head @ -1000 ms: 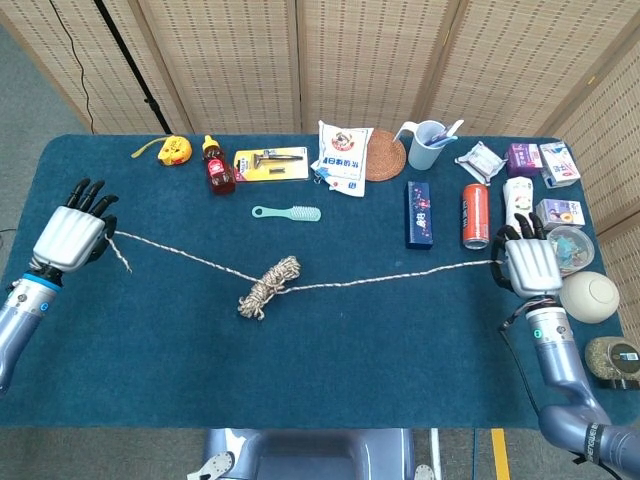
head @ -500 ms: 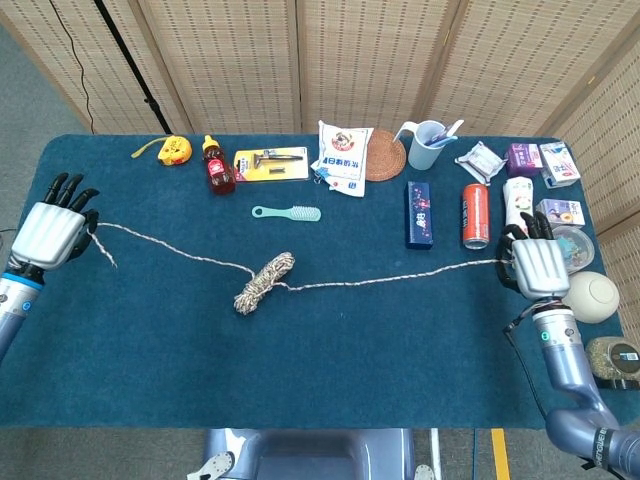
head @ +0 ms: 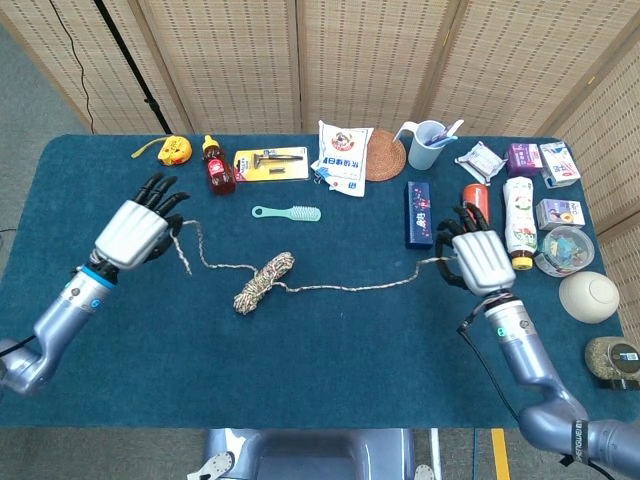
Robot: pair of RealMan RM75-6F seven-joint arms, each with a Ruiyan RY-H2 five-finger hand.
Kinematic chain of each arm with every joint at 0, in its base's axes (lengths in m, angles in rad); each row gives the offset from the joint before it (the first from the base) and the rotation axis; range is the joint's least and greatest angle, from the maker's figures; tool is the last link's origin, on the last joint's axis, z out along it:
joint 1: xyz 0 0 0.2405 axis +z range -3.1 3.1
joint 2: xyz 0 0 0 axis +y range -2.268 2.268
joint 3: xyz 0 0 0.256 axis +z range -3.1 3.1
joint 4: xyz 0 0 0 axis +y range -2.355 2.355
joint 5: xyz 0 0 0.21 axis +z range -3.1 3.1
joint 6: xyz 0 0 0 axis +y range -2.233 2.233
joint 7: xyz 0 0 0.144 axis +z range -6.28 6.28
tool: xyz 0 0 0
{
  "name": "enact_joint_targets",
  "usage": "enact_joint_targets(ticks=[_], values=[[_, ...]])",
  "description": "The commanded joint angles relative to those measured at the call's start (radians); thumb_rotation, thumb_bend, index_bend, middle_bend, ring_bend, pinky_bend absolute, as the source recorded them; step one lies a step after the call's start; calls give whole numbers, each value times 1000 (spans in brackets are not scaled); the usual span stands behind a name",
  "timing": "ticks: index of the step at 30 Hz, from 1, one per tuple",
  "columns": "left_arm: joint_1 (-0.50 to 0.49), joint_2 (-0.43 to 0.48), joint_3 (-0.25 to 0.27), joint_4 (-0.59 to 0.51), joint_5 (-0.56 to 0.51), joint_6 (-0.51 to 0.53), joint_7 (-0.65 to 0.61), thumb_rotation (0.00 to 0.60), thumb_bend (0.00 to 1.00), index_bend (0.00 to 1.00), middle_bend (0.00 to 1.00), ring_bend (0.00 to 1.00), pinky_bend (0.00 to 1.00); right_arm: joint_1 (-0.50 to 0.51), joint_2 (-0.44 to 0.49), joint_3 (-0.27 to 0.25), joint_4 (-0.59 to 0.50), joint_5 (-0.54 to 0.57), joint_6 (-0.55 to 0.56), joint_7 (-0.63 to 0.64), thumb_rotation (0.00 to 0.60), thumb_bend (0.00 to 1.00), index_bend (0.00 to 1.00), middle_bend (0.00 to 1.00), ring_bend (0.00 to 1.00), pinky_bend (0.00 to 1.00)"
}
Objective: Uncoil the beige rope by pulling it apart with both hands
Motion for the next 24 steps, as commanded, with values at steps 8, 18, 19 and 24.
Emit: enact_joint_targets(ticks=[8, 18, 19, 24], values=[[-56, -52, -22, -82, 14, -33, 63, 600, 478, 488, 193, 2, 0, 63, -44, 13, -61, 13, -40, -34, 600, 477, 604, 229, 75, 0], [-52, 3, -19, -219, -42, -99, 123, 600, 202, 0, 0, 0, 0, 93, -32, -12, -84, 45, -79, -96, 368, 417, 0, 0, 0, 0], [-49, 13, -19, -233, -50, -104, 126, 600, 192, 0, 0, 0, 0, 91, -28, -13, -85, 45, -75, -97, 359, 404, 0, 0, 0, 0], [-27, 57, -20, -293, -87, -108, 148, 600, 175, 0, 0, 0, 0, 78, -4, -25, -93, 41, -60, -91, 320, 325, 0, 0, 0, 0]])
